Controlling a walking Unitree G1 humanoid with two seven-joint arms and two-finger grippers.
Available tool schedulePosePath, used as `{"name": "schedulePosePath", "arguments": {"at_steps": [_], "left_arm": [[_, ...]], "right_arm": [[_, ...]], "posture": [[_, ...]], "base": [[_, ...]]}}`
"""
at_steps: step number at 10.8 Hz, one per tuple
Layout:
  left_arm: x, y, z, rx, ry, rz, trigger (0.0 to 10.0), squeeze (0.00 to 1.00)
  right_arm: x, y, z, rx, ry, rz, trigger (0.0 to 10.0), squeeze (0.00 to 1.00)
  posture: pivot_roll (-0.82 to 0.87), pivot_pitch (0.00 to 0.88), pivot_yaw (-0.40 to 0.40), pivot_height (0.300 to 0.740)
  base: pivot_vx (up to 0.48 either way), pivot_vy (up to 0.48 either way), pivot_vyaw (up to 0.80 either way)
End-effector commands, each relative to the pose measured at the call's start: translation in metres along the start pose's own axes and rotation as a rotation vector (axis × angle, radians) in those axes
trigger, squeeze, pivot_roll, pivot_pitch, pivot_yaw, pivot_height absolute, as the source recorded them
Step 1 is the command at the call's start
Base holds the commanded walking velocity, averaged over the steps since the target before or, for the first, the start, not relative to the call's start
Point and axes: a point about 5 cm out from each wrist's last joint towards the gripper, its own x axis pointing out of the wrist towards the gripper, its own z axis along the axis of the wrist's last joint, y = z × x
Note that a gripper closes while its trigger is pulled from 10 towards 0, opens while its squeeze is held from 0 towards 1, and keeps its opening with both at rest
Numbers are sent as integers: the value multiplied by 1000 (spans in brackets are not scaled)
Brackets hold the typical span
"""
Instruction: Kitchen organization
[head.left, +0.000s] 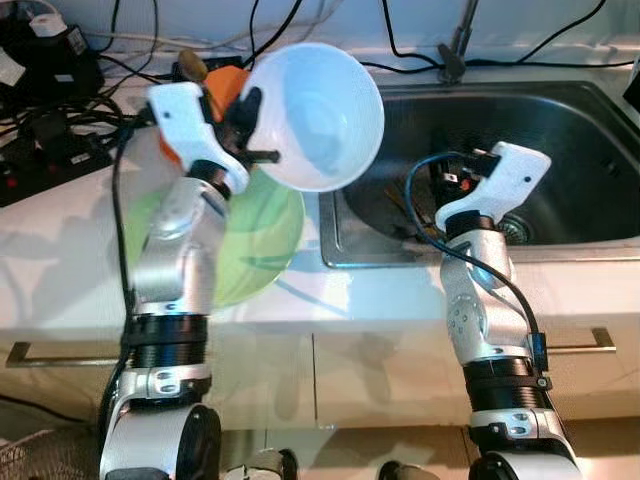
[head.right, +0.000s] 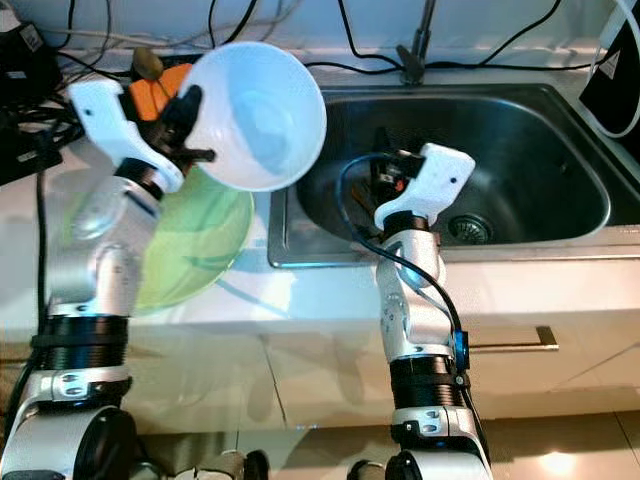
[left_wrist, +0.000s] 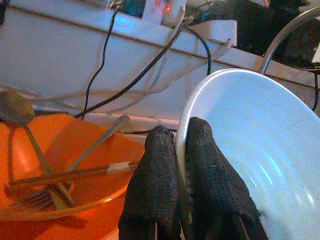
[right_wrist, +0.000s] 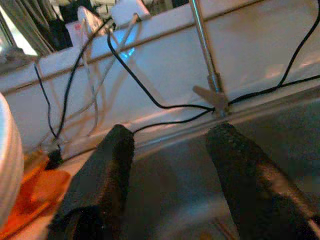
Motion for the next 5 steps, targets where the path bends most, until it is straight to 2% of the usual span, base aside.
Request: {"name": "schedulePosePath", "arguments": {"at_steps": [1, 2, 3, 5], "left_arm": [[4, -6, 10, 26, -57, -10, 10000, 0], [6, -7, 10, 47, -64, -11, 10000, 0], [7, -9, 9, 54, -69, -13, 10000, 0], [7, -14, 6, 68, -71, -26, 10000, 0]], "right_arm": [[1, 1, 8, 29, -27, 4, 10000, 1000], [3, 1, 12, 66, -32, 2, 10000, 1000], [4, 2, 14, 95, -32, 11, 10000, 0], [4, 7, 19, 117, -38, 54, 10000, 0]], "posture": [[16, 6, 57, 740], [17, 6, 55, 740], [19, 7, 53, 740], [16, 3, 51, 740]], "base": [[0, 0, 0], [0, 0, 0], [0, 0, 0], [0, 0, 0]]}}
